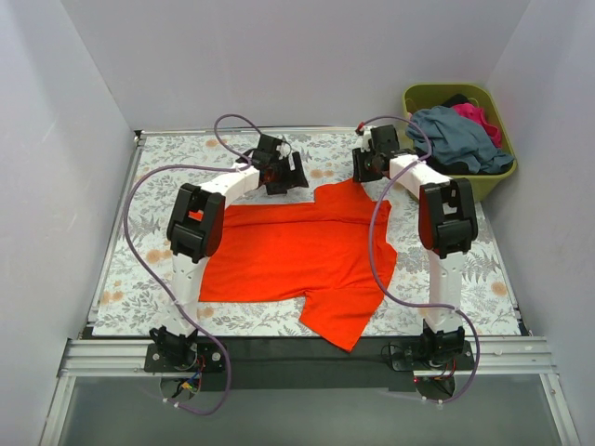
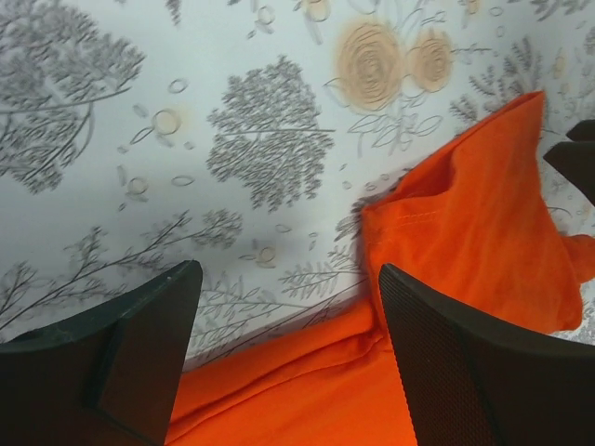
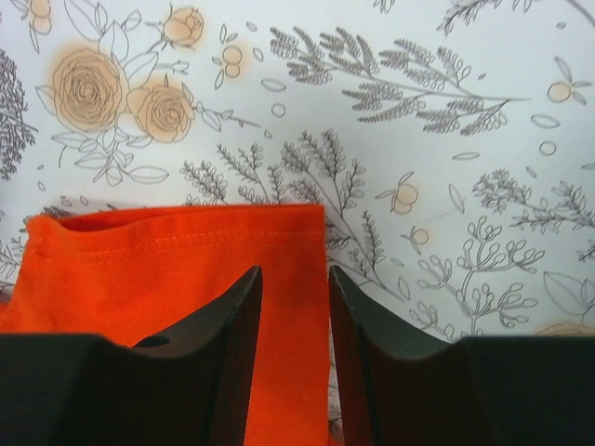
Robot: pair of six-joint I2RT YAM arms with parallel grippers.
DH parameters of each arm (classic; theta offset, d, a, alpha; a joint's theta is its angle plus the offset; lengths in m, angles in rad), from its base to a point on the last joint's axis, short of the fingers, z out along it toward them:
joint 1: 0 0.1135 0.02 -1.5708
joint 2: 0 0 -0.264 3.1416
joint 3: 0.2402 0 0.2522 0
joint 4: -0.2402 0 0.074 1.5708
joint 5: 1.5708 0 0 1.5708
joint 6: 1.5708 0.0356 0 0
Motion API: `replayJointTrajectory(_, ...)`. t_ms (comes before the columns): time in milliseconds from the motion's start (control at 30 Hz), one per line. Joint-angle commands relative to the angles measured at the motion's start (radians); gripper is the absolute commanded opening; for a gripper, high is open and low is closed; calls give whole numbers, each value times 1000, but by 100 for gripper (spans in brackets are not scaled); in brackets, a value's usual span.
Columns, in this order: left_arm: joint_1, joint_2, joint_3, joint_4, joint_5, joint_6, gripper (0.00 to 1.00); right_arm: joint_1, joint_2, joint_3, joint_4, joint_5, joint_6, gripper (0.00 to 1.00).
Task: Fold and stack the t-shirts
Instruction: Fold the tshirt
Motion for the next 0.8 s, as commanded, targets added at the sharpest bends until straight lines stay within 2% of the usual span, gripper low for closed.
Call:
replayJointTrajectory(0, -28, 24, 71, 38, 18, 34, 69, -12, 32, 64, 19, 7, -14, 36)
replayJointTrajectory(233, -63, 115, 156, 46, 7, 39, 59, -16, 81, 93, 16, -41, -12, 36)
replayJointTrajectory(333, -82, 123, 148, 46, -3, 46, 58, -18, 100, 96, 6, -69, -10, 35)
replayJointTrajectory(633, -129, 140, 122, 46, -46, 66, 43, -18, 105, 82, -1, -110, -6, 20)
replayJointTrajectory(767, -143, 152, 120, 46, -78, 71, 33, -16, 101, 76, -3, -116, -6, 11)
